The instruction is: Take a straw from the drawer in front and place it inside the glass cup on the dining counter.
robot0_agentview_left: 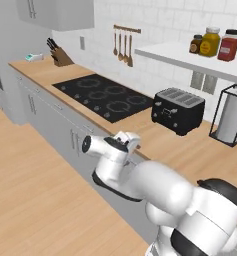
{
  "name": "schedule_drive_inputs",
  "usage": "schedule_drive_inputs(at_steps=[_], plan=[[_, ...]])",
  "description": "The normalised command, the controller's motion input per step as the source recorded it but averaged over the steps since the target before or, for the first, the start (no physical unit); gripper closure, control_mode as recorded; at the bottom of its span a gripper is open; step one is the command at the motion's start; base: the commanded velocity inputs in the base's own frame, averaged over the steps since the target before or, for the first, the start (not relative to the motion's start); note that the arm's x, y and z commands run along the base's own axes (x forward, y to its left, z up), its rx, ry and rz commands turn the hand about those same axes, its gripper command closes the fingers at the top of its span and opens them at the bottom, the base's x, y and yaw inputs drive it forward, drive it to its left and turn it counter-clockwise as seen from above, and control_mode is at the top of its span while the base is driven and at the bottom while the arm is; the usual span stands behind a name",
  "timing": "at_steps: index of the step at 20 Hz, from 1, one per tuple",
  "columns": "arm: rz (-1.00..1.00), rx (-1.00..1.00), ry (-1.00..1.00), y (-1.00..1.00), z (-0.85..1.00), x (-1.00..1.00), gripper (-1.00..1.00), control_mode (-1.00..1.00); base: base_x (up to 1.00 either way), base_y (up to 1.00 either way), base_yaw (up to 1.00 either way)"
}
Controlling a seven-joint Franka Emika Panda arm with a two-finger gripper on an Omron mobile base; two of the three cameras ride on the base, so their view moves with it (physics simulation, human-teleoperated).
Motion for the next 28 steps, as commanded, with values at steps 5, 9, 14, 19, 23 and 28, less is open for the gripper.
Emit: schedule_drive_inputs(at_steps=[5,9,14,19,23,28], plan=[[-0.05,-0.20,0.00,-0.05,-0.64,0.44,-1.00,-1.00,0.00,0.00,0.00],[-0.02,-0.17,0.00,-0.01,-0.57,0.51,-1.00,-1.00,0.00,0.00,0.00],[-0.01,-0.14,0.00,-0.04,-0.47,0.55,-1.00,-1.00,0.00,0.00,0.00],[0.00,-0.08,0.00,-0.06,-0.48,0.53,-1.00,-1.00,0.00,0.00,0.00],[0.00,-0.06,0.00,-0.02,-0.40,0.44,-1.00,-1.00,0.00,0.00,0.00],[-0.02,-0.06,-0.01,-0.07,-0.37,0.38,-1.00,-1.00,0.00,0.00,0.00]])
